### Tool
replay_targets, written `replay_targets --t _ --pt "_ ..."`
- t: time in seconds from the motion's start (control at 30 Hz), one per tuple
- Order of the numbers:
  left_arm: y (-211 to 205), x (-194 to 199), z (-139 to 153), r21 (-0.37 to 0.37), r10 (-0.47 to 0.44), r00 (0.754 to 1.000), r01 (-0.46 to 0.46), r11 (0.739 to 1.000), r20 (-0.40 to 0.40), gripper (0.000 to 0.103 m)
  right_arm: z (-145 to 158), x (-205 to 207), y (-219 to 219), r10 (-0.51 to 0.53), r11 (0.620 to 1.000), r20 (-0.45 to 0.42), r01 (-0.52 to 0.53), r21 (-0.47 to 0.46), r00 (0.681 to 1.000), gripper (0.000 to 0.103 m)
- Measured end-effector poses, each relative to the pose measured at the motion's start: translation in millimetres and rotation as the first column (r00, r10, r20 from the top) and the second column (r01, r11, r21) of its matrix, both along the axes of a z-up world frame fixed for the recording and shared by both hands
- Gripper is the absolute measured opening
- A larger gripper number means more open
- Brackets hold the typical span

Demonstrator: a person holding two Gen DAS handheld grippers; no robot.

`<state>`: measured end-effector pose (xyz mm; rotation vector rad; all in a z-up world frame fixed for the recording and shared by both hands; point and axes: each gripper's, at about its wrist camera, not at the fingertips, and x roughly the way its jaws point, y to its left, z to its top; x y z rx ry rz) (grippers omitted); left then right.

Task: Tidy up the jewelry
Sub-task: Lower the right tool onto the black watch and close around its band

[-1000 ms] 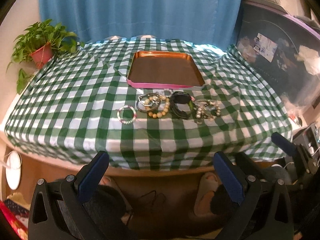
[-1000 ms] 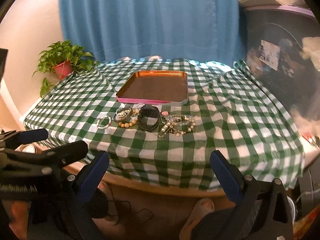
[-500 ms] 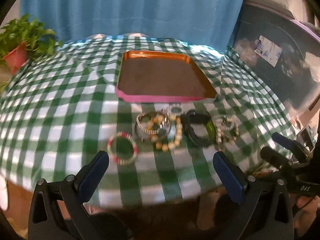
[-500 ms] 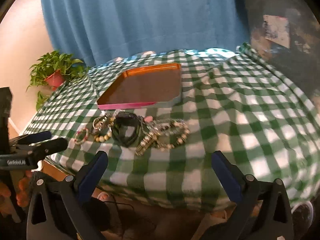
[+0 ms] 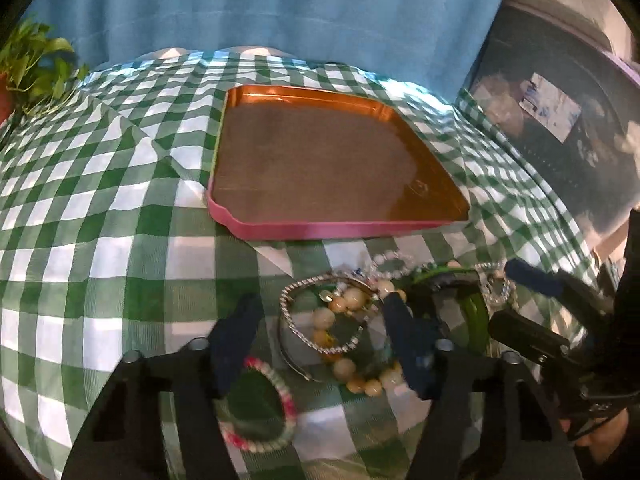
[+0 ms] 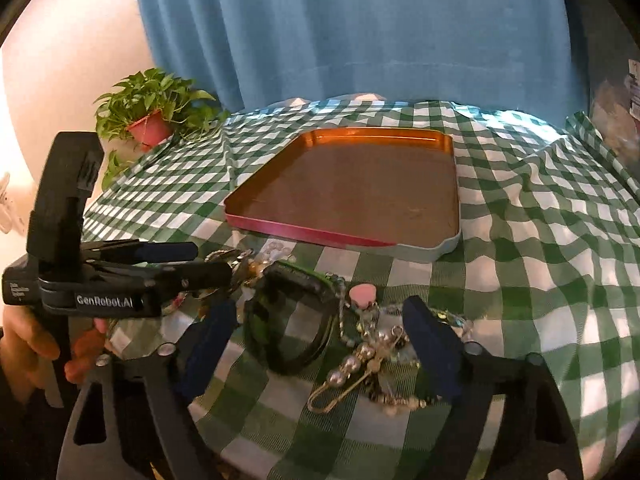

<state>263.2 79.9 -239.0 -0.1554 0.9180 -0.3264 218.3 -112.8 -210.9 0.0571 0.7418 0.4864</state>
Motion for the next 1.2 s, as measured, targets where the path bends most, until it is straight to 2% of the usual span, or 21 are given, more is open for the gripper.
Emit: replay_targets --t 0.03,0.1,0.27,0.33,0.4,0.47,0.63,0.7,0.77,0.83,0.9,1.0,1.1,1.2 --pt "0.7 0.8 -0.9 -0.004 -0.004 1.0 0.004 1.0 -0.001 0.056 -1.7 1.2 -0.5 0.0 1.0 -0.005 0.0 0.008 1.0 0.072" --pt "0.4 1.0 -2.6 -0.004 -0.017 1.0 0.017 1.0 -0.004 0.039 -5.1 4.7 -1.3 -0.005 1.0 -0.019 0.005 0.016 1.0 0.066" --pt "-7.1 -6.2 -0.8 0.066 -0.06 0.998 0.059 0.996 0.023 0.028 -8.6 9.7 4.2 0.009 1.0 -0.013 -0.009 -0.007 1.0 0.055" --pt "-6.8 -4.2 -7.7 0.068 -0.054 0.999 0.054 0.996 -0.006 0.02 -10.5 10.4 8.5 0.014 1.0 -0.004 -0.014 -0.028 1.0 0.033" --pt "-3.8 -4.4 -7.4 0.049 -0.05 0.999 0.051 0.998 -0.012 0.019 -13.6 11.9 14.8 0.029 0.998 -0.006 -0.029 -0.057 1.0 0.03" --pt "-0.2 -7.3 -0.6 0.021 -0.052 0.999 0.052 0.998 0.002 0.019 -16.5 12.3 18.6 0.032 0.998 -0.018 -0.033 -0.062 0.999 0.032" --pt "-5.2 -10.3 0.0 0.025 -0.086 0.996 0.086 0.996 -0.002 0.019 -14.1 9.2 21.5 0.025 0.998 -0.006 -0.025 -0.051 1.0 0.066" --pt "-9.0 -9.1 -4.0 0.06 -0.091 0.996 0.091 0.994 -0.007 0.019 -13.8 8.3 22.2 0.033 0.999 -0.005 -0.033 -0.039 0.999 0.071" --pt "-6.7 -8.4 -4.4 0.071 -0.08 0.997 0.08 0.994 -0.007 0.019 -16.7 8.7 27.2 0.043 0.997 -0.013 -0.044 -0.058 0.999 0.071" --pt "-0.1 -10.6 1.5 0.049 -0.073 0.997 0.072 0.996 0.012 0.019 -19.1 6.9 33.2 0.058 0.995 -0.01 -0.059 -0.083 0.998 0.071" --pt "7.5 -12.5 1.4 0.067 -0.042 0.999 0.041 0.997 0.019 0.019 -20.8 4.6 39.1 0.07 0.991 0.002 -0.07 -0.116 0.998 0.071" --pt "19.3 -12.3 -2.8 0.051 -0.013 1.0 0.013 0.999 -0.001 0.019 -24.0 2.1 44.2 0.075 0.985 0.019 -0.071 -0.158 0.997 0.071" --pt "23.5 -10.7 -8.1 0.053 -0.004 1.0 0.006 0.999 -0.024 0.02 -24.8 1.9 45.7 0.072 0.984 0.027 -0.067 -0.164 0.997 0.071" --pt "21.5 -11.2 -8.8 0.085 0.003 1.0 -0.002 0.996 -0.013 0.02 -25.1 3.9 45.9 0.067 0.985 0.026 -0.062 -0.158 0.997 0.07"
